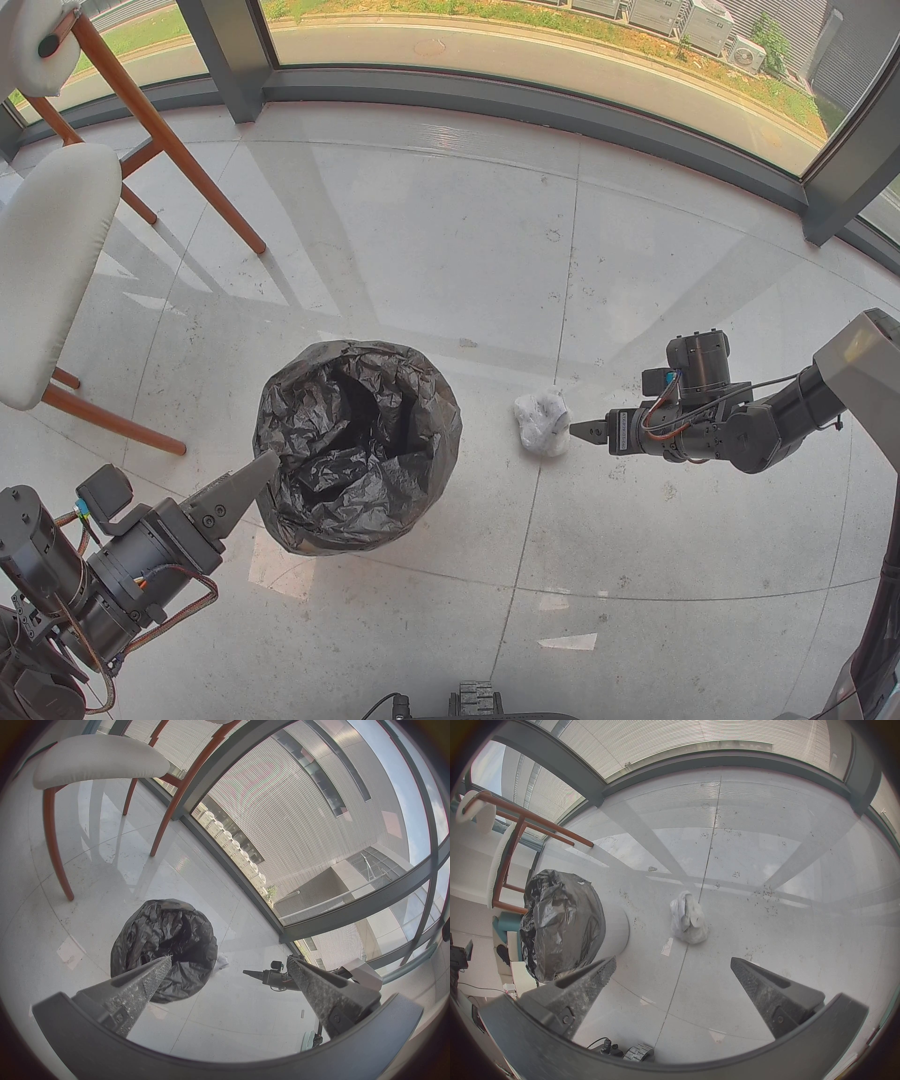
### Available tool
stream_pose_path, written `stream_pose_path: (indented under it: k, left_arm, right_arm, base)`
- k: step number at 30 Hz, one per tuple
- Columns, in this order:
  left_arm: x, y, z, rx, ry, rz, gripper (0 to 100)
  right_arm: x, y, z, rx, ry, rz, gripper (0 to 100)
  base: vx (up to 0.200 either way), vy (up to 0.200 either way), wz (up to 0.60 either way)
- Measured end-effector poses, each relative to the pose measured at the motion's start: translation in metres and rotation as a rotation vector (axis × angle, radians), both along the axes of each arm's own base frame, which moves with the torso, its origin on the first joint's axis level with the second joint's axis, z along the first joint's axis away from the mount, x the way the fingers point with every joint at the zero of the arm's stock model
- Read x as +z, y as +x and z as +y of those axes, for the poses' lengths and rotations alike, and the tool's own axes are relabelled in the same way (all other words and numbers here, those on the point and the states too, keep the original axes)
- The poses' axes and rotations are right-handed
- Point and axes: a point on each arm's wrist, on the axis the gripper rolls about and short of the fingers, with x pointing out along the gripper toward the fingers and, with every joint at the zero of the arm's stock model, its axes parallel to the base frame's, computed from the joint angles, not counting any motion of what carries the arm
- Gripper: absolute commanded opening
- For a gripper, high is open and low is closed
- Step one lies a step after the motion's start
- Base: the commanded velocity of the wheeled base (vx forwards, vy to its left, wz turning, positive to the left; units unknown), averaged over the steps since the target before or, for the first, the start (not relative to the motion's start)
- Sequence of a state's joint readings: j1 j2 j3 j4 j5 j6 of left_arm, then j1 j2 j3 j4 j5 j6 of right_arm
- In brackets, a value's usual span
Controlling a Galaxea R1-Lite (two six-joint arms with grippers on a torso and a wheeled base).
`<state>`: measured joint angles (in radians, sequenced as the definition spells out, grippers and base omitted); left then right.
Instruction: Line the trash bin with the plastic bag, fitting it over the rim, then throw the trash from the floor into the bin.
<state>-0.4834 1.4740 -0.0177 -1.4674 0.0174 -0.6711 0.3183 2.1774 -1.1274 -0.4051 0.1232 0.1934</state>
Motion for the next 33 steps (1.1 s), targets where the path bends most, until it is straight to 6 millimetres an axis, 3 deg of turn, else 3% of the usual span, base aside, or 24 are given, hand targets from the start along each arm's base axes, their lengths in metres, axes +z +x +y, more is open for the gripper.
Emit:
stream_pose_path:
  k: [5,26,27,33]
  left_arm:
    - [0.0,0.0,0.0,0.003,0.001,-0.002,100]
    - [0.003,-0.002,0.003,0.066,0.023,-0.033,100]
    - [0.003,-0.002,0.003,0.066,0.022,-0.032,100]
    - [0.003,-0.001,0.003,0.069,0.017,-0.027,100]
  right_arm:
    - [-0.013,0.004,0.004,0.007,-0.001,0.006,100]
    - [-0.098,0.037,0.021,0.026,-0.019,0.026,100]
    - [-0.1,0.039,0.023,0.029,-0.017,0.021,0]
    - [-0.115,0.049,0.029,0.034,-0.028,0.047,0]
  base:
    - [0.2,0.0,0.0]
    - [0.0,0.0,0.0]
    - [0.0,0.0,0.0]
    - [0.0,0.0,0.0]
